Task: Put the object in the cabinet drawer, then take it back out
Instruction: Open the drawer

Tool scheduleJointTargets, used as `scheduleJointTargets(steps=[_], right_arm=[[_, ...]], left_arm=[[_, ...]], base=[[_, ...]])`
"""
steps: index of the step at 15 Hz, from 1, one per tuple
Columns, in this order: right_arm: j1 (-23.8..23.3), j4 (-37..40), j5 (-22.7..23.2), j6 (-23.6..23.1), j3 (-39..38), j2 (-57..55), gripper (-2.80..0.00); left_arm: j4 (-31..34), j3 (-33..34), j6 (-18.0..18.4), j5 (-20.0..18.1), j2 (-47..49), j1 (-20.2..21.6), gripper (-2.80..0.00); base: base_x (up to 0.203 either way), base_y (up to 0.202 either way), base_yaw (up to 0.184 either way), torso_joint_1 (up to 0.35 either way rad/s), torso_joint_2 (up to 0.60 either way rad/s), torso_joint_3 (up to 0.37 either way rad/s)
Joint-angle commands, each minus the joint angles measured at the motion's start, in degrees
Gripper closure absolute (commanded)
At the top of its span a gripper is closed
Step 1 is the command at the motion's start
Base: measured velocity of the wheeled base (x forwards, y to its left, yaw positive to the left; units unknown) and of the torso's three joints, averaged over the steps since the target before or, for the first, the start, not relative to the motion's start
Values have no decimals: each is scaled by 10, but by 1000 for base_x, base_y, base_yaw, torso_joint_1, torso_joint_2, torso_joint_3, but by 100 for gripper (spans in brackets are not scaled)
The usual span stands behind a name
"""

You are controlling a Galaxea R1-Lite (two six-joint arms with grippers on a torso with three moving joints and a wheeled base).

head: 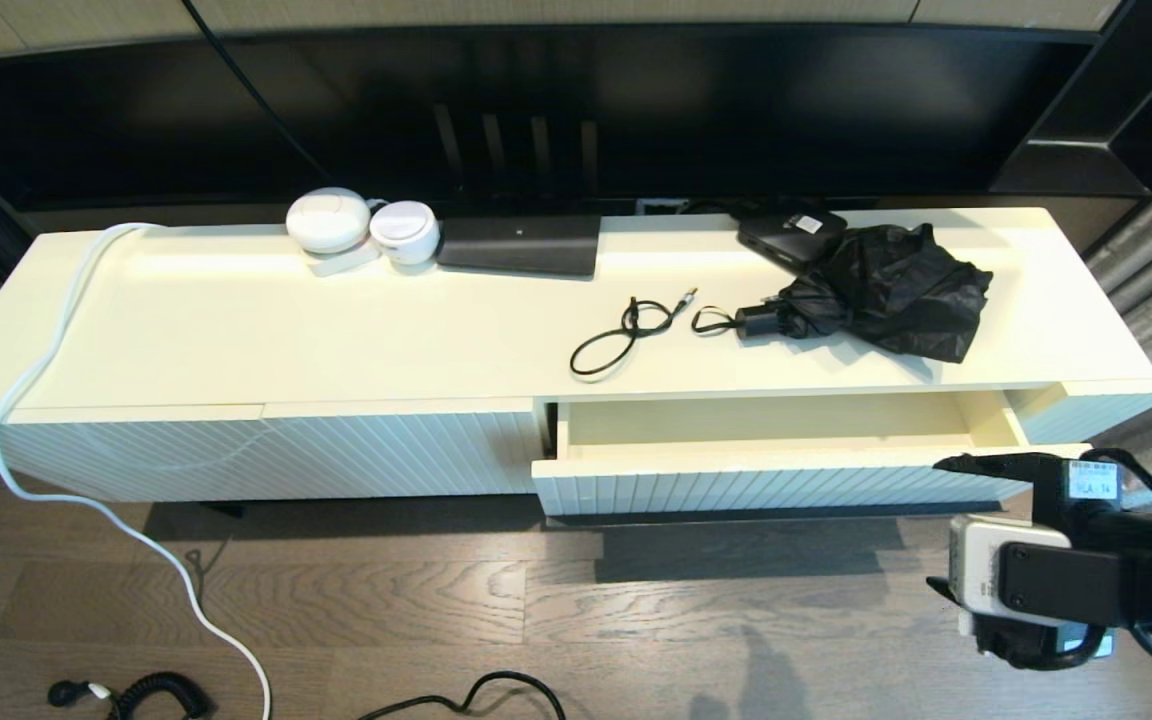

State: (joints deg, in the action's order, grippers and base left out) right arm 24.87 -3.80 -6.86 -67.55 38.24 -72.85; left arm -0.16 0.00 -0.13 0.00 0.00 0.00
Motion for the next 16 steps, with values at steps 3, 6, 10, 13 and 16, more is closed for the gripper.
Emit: scheduleJointTargets(steps=[3, 6, 10, 13, 16], right_arm=[[2, -6, -19, 10, 51, -70, 0], [3, -19, -23, 19, 82, -123, 0], [3, -91, -23, 21, 111, -222, 0], [0, -99, -24, 16, 161, -279, 0], [-8, -92, -26, -1, 211, -311, 0]], left_arm=[[0, 0, 0, 0, 0, 0, 0], [0, 0, 0, 0, 0, 0, 0], [0, 0, 0, 0, 0, 0, 0], [0, 1, 0, 0, 0, 0, 0], [0, 0, 0, 0, 0, 0, 0]], base=[[0, 0, 0, 0, 0, 0], [0, 0, 0, 0, 0, 0], [0, 0, 0, 0, 0, 0], [0, 0, 0, 0, 0, 0], [0, 0, 0, 0, 0, 0]])
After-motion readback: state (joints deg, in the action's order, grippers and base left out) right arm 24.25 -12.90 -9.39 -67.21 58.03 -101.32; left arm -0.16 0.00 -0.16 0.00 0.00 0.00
